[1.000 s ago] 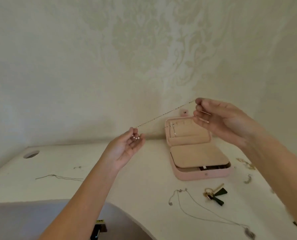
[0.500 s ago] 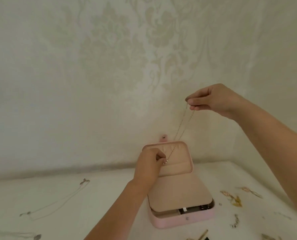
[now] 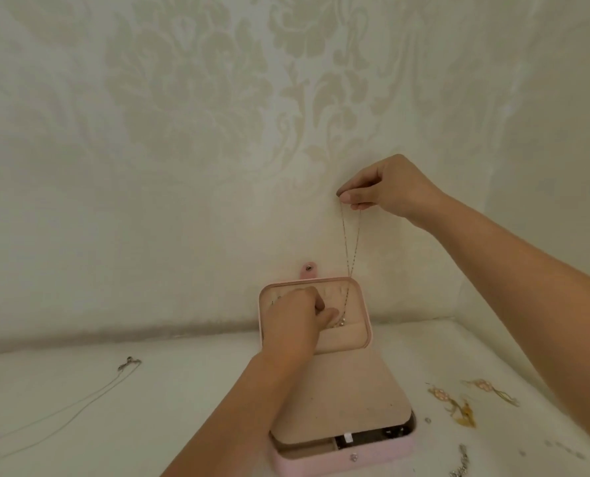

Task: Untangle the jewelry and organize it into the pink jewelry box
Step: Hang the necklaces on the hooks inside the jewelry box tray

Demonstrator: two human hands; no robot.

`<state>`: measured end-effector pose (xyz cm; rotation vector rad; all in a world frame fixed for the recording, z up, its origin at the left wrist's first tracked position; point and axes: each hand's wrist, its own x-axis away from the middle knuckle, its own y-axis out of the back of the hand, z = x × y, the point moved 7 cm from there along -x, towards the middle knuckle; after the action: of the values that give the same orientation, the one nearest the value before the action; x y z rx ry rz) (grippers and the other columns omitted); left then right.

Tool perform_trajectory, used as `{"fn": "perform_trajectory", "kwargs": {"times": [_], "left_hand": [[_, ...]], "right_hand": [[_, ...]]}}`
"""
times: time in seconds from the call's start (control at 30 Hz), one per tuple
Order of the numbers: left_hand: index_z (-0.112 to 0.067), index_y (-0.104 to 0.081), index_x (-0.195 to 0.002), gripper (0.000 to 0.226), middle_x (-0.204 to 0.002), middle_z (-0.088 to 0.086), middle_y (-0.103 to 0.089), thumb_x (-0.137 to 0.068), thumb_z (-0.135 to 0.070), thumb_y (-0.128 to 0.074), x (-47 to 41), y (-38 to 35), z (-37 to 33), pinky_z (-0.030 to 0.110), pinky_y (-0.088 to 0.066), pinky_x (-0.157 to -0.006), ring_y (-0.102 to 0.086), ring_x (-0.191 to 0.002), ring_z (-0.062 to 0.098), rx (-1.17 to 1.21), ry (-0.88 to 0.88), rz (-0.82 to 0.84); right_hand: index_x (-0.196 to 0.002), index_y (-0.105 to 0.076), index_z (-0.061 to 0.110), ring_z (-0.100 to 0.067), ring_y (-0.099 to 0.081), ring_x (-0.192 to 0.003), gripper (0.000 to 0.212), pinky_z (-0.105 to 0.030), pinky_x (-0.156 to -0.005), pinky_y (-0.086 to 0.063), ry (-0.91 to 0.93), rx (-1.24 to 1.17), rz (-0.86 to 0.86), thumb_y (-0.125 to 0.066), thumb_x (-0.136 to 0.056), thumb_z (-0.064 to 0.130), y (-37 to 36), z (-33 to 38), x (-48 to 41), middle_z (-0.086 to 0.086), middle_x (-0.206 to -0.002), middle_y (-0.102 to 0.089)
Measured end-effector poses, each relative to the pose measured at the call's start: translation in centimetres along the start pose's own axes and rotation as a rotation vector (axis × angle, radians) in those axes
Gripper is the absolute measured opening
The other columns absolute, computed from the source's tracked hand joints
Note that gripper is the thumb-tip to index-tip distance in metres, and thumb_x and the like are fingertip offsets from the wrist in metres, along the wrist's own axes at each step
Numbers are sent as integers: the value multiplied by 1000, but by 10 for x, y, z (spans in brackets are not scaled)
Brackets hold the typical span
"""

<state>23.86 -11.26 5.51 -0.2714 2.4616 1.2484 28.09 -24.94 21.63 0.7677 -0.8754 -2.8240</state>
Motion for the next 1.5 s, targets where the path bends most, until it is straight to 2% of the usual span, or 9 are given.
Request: {"fn": "perform_trajectory", "kwargs": {"times": [0.1,0.27,0.53,0.63,0.73,0.8,0.97,1.27,1.5], "left_hand": [[-14,-65,-99,33,-94,-2,-65,-83,-43,-66,4,-1,4,28,-45,-84,-59,-93,15,-27,4,108],[-15,-64,-103,34,-104,1,-65,-80,-41,-69,14,-14,0,30,-44,-86,-57,-99,19,-93,-49,294],[-12,-63,-97,19,-102,5,-65,-84,-27,-64,16,-16,-9,31,-41,-79,-57,-96,23,-216,-136,173],[-13,-64,-96,18,-101,5,-66,-84,-27,-64,18,-14,-12,31,-39,-78,-57,-95,23,-226,-148,144],[-13,-64,-95,17,-100,5,-66,-83,-26,-66,21,-12,-14,32,-38,-79,-57,-95,23,-209,-161,116],[-13,-65,-96,17,-100,5,-66,-84,-25,-65,22,-10,-16,32,-38,-80,-57,-94,23,-213,-172,96],[-13,-62,-99,18,-104,5,-64,-87,-26,-62,27,-10,-17,33,-35,-82,-55,-96,24,-258,-196,42],[-11,-59,-102,22,-105,6,-62,-89,-28,-58,29,-13,-16,34,-33,-87,-53,-99,24,-298,-232,-5],[-11,-59,-102,22,-106,6,-62,-89,-28,-59,28,-15,-13,34,-33,-87,-52,-100,25,-275,-221,-6]], "right_hand": [[-93,-74,7,-5,-63,-64,15,-6,-63,-50,20,58,22,-74,-78,7,-5,0,1,-4,-79,-70],[-88,-75,14,-2,-59,-62,10,-2,-55,-43,38,189,37,-75,-78,13,-7,-4,9,2,-74,-69],[-92,-75,17,1,-59,-74,12,-5,-66,-44,95,270,84,-72,-81,13,-20,0,19,9,-81,-66],[-92,-76,16,2,-57,-71,13,-1,-61,-41,111,320,114,-72,-80,10,-29,-2,23,14,-76,-62],[-90,-76,13,-7,-58,-63,13,-3,-54,-41,102,322,144,-73,-78,7,-37,-8,29,4,-71,-64],[-89,-76,13,-11,-59,-63,13,-6,-57,-45,103,316,139,-73,-78,6,-42,-10,33,1,-70,-65],[-84,-74,9,-1,-55,-56,11,-6,-54,-43,125,344,112,-75,-75,3,-48,-16,47,5,-67,-64],[-84,-74,13,-11,-53,-71,10,-24,-65,-36,269,548,39,-69,-79,6,-57,-33,65,0,-83,-67],[-81,-73,12,-15,-59,-73,10,-32,-74,-48,241,436,-15,-69,-77,4,-62,-48,70,0,-81,-69]]}}
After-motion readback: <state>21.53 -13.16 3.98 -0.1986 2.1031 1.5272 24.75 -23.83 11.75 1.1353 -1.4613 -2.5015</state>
